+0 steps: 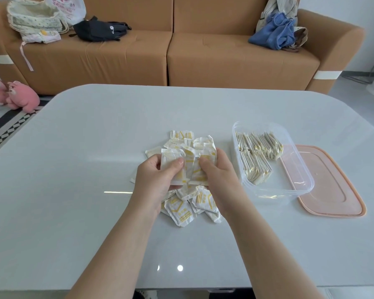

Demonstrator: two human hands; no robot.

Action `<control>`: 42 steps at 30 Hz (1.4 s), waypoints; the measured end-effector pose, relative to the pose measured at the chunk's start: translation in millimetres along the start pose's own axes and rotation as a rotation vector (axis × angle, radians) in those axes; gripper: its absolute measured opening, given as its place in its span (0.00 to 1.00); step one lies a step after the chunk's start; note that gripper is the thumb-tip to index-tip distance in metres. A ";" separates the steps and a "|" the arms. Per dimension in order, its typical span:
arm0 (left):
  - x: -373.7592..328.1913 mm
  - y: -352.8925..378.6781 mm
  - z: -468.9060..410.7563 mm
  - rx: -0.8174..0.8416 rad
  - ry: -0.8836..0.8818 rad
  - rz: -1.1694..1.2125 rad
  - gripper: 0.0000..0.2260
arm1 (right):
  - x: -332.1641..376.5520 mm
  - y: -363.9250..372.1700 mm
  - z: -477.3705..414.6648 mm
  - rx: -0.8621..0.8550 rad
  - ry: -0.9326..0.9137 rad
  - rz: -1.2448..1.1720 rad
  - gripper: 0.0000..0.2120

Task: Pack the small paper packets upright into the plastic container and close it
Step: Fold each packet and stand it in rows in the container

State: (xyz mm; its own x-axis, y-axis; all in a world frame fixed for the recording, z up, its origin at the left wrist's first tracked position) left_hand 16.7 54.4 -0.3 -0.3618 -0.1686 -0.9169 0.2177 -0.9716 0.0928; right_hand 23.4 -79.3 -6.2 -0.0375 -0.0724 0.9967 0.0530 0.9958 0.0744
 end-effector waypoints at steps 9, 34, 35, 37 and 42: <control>0.7 0.4 3.1 -0.014 -0.002 -0.033 0.04 | 0.8 1.0 1.7 0.052 -0.014 -0.045 0.08; -1.0 6.8 -0.8 0.016 0.099 -0.005 0.13 | 0.5 -3.3 -2.9 0.018 0.113 -0.330 0.11; -1.0 8.5 -0.7 0.042 0.089 0.001 0.14 | 0.3 -3.7 -3.0 0.017 0.124 -0.326 0.10; -1.7 9.6 -0.2 0.088 0.075 -0.008 0.16 | 0.3 -5.6 -3.8 0.011 0.140 -0.331 0.09; 3.4 8.2 1.4 0.146 0.116 -0.111 0.14 | -1.0 -6.4 -3.2 0.040 0.161 -0.284 0.08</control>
State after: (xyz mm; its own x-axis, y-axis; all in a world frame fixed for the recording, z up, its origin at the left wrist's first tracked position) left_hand 16.0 45.7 -2.2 -0.2677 -0.0473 -0.9623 0.0456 -0.9983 0.0364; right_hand 26.3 -85.8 -7.5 0.1129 -0.3522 0.9291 0.0241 0.9358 0.3518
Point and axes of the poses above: each hand's wrist, its own z-axis away from the middle knuckle, its own y-axis out of the palm, x = y × z, the point moved 2 cm from there along -z, towards the middle knuckle, and after that the axes turned 10 degrees about -y, right-handed, at the moved point
